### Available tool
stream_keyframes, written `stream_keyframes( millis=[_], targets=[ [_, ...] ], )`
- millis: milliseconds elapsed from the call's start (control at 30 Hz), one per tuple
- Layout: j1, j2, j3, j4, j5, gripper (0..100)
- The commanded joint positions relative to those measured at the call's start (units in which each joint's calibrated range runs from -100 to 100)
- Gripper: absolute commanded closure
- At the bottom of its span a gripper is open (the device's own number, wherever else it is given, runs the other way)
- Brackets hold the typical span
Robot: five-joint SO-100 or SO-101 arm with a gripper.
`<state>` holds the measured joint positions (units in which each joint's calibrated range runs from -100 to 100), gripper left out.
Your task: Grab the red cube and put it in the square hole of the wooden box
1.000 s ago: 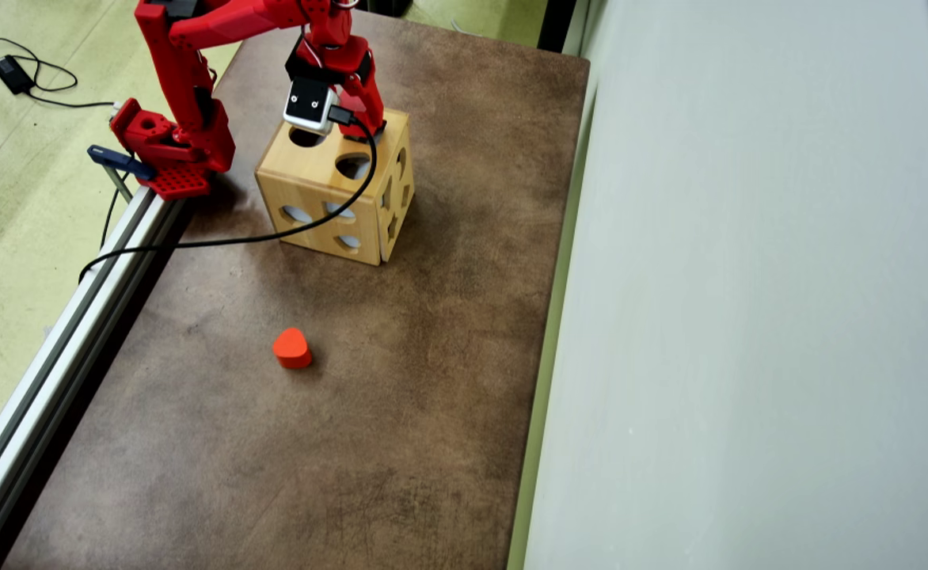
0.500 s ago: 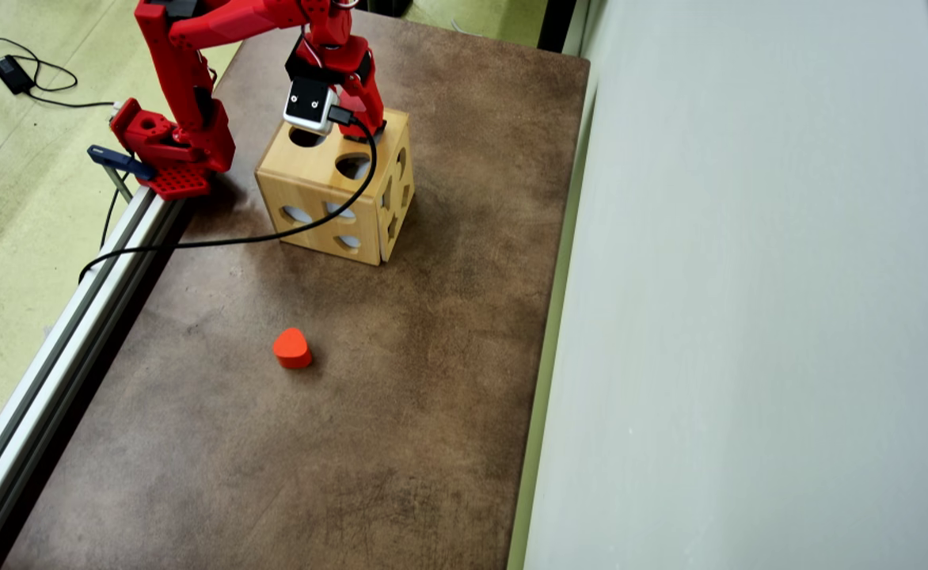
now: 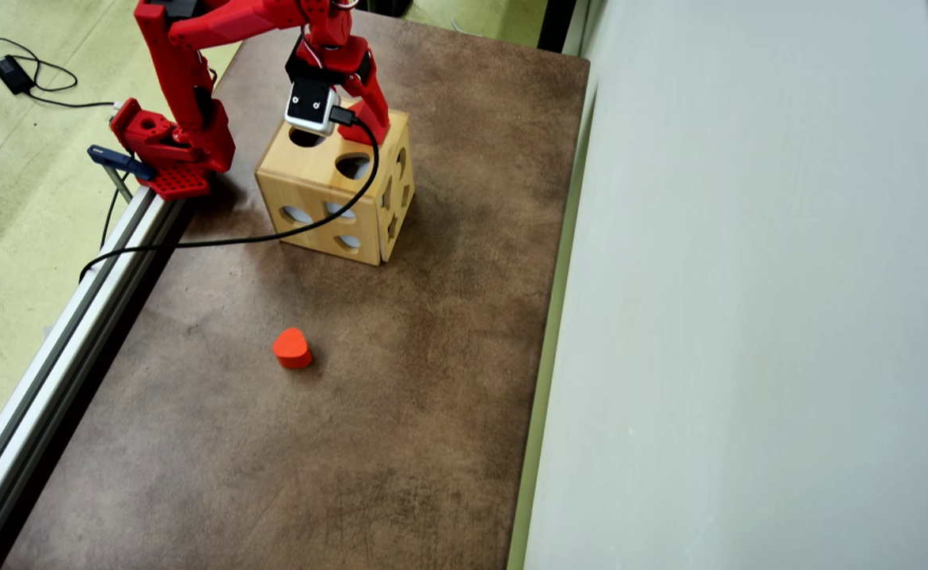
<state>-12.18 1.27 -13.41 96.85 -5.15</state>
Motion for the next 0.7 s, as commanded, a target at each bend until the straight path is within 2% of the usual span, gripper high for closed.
stream_keyframes(
  millis=[0,233,367,667],
  targets=[
    [-0.5,-2.9,-2.2,0.2,0.4,72],
    [-0.7,-2.0,-1.2,0.2,0.5,72],
    [-0.7,2.3,-0.6,-0.2,3.2,72],
    [-0.7,6.8,0.3,-5.6,4.9,72]
  ],
)
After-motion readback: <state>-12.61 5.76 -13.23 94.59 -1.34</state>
